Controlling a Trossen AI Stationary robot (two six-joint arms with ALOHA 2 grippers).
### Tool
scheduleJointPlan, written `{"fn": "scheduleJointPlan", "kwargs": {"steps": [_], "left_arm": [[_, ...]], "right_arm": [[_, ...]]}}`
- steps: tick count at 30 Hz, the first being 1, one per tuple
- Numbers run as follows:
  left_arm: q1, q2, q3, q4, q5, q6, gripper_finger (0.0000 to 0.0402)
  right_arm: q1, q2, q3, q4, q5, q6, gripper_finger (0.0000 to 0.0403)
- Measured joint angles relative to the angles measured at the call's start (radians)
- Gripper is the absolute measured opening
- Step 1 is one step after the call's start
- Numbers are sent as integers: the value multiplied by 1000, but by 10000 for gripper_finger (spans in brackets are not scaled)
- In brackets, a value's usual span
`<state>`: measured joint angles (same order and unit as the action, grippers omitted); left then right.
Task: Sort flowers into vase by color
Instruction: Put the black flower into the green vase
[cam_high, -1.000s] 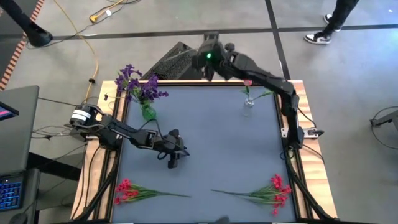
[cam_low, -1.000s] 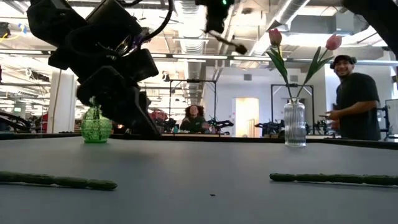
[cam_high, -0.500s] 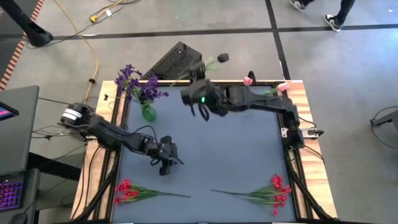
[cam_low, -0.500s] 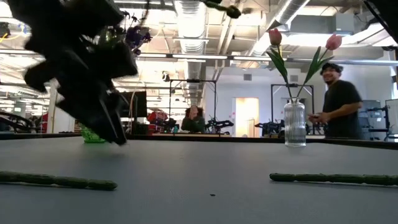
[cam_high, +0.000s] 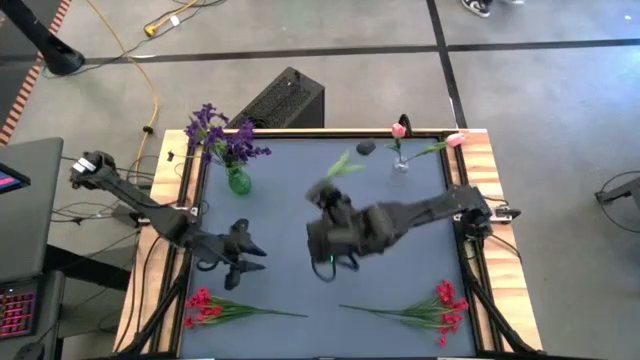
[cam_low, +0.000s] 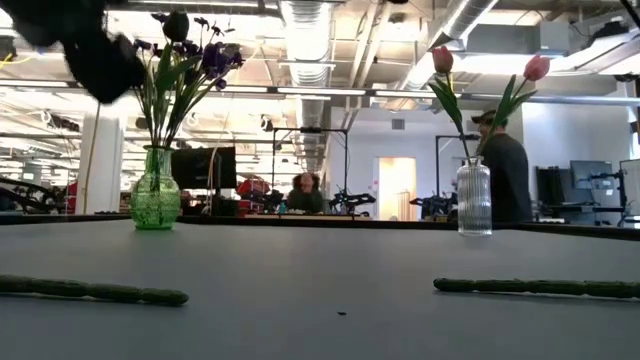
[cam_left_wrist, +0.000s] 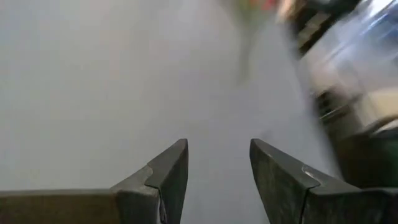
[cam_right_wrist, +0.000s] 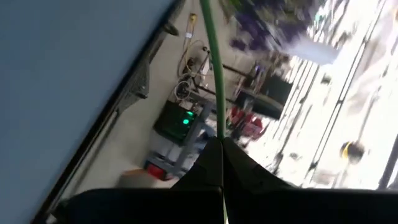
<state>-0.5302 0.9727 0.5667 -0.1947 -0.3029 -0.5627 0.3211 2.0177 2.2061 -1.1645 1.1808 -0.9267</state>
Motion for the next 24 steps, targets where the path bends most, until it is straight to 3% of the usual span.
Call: {"fn": "scheduleJointPlan", "kwargs": {"steps": [6,10,17,24], "left_arm": [[-45,-78,0,60,-72,2,160],[-41,-59,0,114,-104,30,160],[13,49,0,305,-22,95,160],[67,165,0,457,62,100,160]], "right_arm": [[95,1,-202,42,32,-45,17],[149,0,-320,207,53,-72,17],[194,0,-480,616,52,-286,16],[193,-1,-536,793,50,-365,16]]}}
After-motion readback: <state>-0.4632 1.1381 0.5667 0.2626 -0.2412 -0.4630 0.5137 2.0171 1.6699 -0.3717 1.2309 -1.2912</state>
